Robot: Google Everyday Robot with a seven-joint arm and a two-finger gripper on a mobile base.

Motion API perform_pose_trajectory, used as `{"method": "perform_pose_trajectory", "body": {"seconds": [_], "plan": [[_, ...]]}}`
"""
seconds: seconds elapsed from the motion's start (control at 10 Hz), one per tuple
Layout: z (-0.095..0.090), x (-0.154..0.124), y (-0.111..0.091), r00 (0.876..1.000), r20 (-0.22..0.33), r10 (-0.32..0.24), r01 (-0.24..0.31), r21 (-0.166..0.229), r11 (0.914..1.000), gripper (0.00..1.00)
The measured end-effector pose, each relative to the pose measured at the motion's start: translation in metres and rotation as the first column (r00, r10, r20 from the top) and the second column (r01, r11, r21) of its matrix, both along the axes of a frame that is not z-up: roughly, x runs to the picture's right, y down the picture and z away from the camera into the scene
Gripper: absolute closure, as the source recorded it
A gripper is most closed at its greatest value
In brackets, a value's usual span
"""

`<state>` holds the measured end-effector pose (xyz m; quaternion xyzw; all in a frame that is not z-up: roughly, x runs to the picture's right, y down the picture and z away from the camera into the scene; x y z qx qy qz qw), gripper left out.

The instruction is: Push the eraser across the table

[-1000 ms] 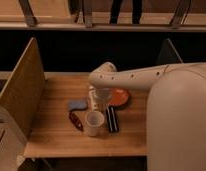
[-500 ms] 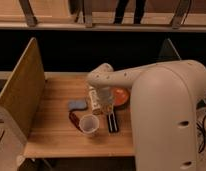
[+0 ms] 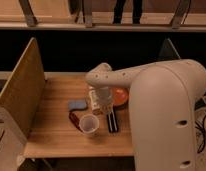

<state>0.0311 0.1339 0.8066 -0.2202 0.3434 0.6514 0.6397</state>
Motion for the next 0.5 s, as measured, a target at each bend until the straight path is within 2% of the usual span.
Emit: {"method": "perform_pose_trajectory", "body": {"seconds": [0.3, 0.5], "plan": [[0.007, -0.019, 0.024, 0.998, 0.069, 0.008, -0.003, -0.072, 0.9974, 1.0], [0.019, -0.022, 0.031, 0.995, 0.101, 0.0, 0.01, -0.102, 0.9947, 1.0]]}}
